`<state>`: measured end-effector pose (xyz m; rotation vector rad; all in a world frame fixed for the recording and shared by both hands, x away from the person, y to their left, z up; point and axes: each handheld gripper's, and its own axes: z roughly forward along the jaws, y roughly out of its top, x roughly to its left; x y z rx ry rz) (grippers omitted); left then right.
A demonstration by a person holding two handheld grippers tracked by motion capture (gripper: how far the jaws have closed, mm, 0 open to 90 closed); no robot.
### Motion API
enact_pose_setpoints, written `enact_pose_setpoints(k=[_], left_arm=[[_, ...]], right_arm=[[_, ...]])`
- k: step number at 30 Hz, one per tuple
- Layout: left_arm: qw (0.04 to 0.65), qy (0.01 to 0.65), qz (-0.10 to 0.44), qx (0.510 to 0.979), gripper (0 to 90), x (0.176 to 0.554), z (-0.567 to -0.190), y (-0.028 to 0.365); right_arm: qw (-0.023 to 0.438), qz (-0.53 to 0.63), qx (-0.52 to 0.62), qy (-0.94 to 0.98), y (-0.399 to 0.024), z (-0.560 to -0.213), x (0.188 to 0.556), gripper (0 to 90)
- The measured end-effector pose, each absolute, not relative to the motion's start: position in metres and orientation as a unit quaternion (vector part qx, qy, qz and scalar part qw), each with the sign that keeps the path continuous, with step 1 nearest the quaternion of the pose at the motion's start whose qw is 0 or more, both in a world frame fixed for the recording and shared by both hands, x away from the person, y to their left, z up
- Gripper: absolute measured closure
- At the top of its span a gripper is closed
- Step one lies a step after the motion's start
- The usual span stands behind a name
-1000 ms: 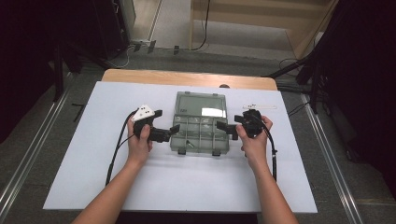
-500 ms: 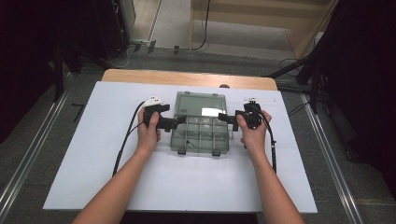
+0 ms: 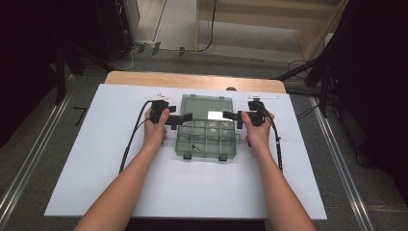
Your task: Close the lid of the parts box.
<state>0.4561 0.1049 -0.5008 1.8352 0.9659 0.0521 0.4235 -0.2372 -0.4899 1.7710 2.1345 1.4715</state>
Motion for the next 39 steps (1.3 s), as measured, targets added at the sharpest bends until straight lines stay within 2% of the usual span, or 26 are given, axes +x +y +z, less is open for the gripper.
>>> enact_pose_setpoints(k=[1,3,5,7,8,11,14,15,17,21,31,36,39], left_arm=[[0.501,0.405,0.016,0.764,0.3,0.458,-0.502,0.103],[0.493,0.412,0.016,0.766,1.6,0.46,-0.503,0.1],[0.483,0.429,0.022,0.763,8.0,0.462,-0.504,0.097],[0.481,0.437,0.017,0.76,9.4,0.464,-0.504,0.096],[0.477,0.444,0.018,0.758,12.9,0.464,-0.504,0.095],[0.464,0.452,0.019,0.762,15.2,0.466,-0.506,0.091],[0.46,0.461,0.019,0.759,18.3,0.469,-0.506,0.09],[0.46,0.465,0.019,0.756,20.1,0.469,-0.506,0.089],[0.453,0.472,0.018,0.756,23.2,0.471,-0.507,0.089],[0.45,0.489,0.005,0.747,29.0,0.474,-0.509,0.092],[0.449,0.505,-0.023,0.737,32.1,0.473,-0.508,0.089],[0.457,0.505,-0.026,0.732,35.0,0.472,-0.507,0.088],[0.466,0.503,-0.022,0.728,40.5,0.471,-0.505,0.091]], right_arm=[[0.006,0.468,0.567,0.677,-0.237,-0.49,0.424,16.4],[0.006,0.472,0.57,0.673,-0.236,-0.49,0.426,16.6],[0.0,0.47,0.572,0.672,-0.237,-0.493,0.43,16.7],[-0.003,0.465,0.577,0.671,-0.237,-0.495,0.433,16.7],[-0.006,0.465,0.579,0.67,-0.237,-0.497,0.434,16.7],[-0.019,0.462,0.584,0.667,-0.238,-0.502,0.437,26.0],[-0.005,0.447,0.601,0.663,-0.238,-0.505,0.439,29.9],[-0.014,0.453,0.603,0.656,-0.24,-0.507,0.441,31.3],[-0.031,0.453,0.606,0.653,-0.24,-0.51,0.443,32.0],[-0.028,0.428,0.61,0.666,-0.237,-0.512,0.448,33.6],[-0.083,0.435,0.641,0.627,-0.241,-0.516,0.449,47.3],[-0.063,0.439,0.637,0.63,-0.243,-0.513,0.446,56.6],[-0.042,0.439,0.629,0.64,-0.244,-0.51,0.443,63.8]])
